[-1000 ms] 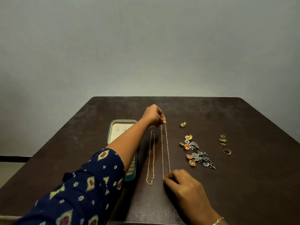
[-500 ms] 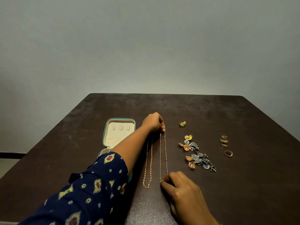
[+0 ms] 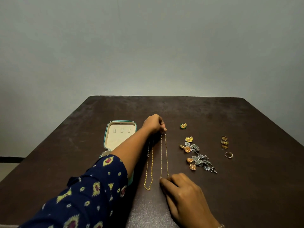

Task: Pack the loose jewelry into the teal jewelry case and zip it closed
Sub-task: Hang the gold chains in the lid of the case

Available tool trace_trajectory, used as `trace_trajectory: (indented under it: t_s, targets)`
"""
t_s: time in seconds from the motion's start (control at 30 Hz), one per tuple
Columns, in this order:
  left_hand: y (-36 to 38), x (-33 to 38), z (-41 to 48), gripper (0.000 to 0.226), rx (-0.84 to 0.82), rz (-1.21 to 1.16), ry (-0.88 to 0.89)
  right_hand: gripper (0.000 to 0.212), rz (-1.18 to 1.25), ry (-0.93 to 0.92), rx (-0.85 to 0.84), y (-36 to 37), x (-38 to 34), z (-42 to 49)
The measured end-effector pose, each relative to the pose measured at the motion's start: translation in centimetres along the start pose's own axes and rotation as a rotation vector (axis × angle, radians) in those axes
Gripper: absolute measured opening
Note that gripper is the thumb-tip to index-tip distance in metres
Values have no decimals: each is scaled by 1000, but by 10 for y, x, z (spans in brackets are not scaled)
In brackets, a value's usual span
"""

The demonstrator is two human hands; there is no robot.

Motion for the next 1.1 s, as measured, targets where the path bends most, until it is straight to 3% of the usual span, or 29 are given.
trace_trajectory:
  t_s: [0.3, 0.53, 0.67, 0.87, 0.97, 1.1]
  targets:
    - [-26, 18, -44, 11, 160, -192, 233, 15, 15, 62, -98, -11, -5, 2]
    - [-59, -1, -100, 6, 262, -316, 267, 23, 7, 60, -121, -16, -5, 6]
    - [-75, -26, -129, 19, 298, -378, 231, 24, 8, 36, -106, -15, -8, 10]
    - [-95, -63, -169, 15, 250, -324, 90, 23, 141, 38, -96, -8, -32, 43]
    - [-101, -77, -184, 14, 199, -287, 2, 14, 198, 46, -139, -2, -48, 67]
    - [-104, -89, -196, 10, 90, -196, -90, 17, 230, 43, -263, 11, -69, 100]
Point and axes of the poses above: each hand's wrist, its own z-axis towards the middle knuckle, its own y-axis out of the palm, x = y × z, the point moved 1 cm from there along z, towards the middle knuckle, and after that the axes turned 1 degree about y, right-handed, at the moved point
